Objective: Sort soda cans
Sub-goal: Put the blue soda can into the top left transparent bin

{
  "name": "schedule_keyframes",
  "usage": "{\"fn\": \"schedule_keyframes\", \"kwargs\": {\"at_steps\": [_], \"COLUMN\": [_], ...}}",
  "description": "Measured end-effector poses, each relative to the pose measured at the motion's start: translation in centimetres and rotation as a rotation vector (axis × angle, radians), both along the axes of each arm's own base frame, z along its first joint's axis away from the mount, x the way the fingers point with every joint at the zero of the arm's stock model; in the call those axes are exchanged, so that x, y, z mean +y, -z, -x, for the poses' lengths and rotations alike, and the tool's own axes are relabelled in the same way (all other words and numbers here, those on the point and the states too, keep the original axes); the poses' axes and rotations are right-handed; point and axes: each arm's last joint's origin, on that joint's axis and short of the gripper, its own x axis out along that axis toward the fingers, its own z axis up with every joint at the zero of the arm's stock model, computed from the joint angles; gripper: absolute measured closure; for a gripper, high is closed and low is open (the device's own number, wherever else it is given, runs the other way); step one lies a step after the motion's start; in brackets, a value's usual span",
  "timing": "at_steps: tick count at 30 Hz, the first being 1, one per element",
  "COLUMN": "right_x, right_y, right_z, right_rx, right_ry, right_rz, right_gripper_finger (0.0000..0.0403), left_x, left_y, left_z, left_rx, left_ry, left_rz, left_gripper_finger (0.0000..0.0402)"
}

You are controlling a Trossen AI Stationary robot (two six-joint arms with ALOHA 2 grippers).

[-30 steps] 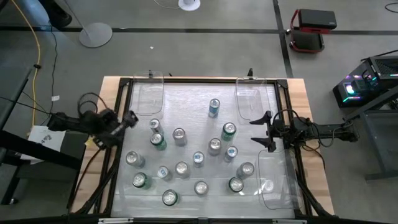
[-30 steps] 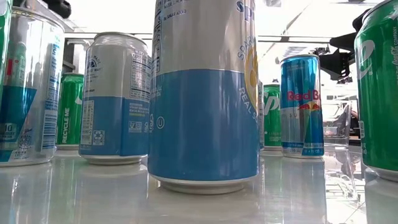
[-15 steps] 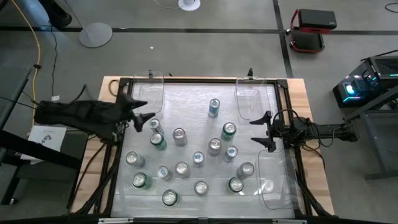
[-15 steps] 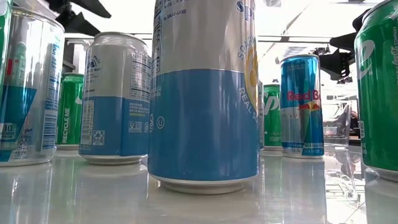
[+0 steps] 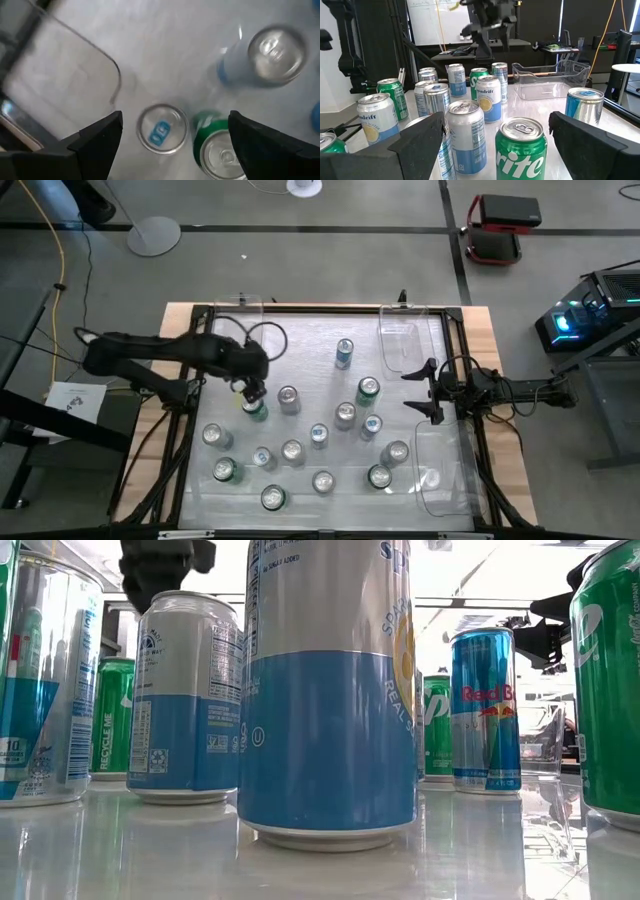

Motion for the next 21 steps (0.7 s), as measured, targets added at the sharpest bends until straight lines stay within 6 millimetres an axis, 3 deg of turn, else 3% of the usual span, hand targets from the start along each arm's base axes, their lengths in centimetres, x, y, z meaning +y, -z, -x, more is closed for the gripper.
{"fn": "schedule_keyframes", "kwargs": {"at_steps": [4,13,21], "right_x": [0.0,0.0,0.0], "right_y": [0.0,0.0,0.0], "right_z": [0.0,0.0,0.0], "right_rx": [0.000,0.000,0.000], "right_ry": [0.000,0.000,0.000], "right_rz": [0.000,0.000,0.000], "right_gripper_finger": [0.0053,0.0053,0.0053], "left_x": [0.4,1.3,2.5], "left_y": [1.1,1.5,3.4], "left_z": [-0.4,-0.3,0.0], "left_rx": [0.096,0.098,0.122], "left_ry": [-0.055,-0.166,-0.229], "left_rz": [0.039,0.051,0.116], "left_gripper_finger": [0.0062,0.0062,0.0062]}}
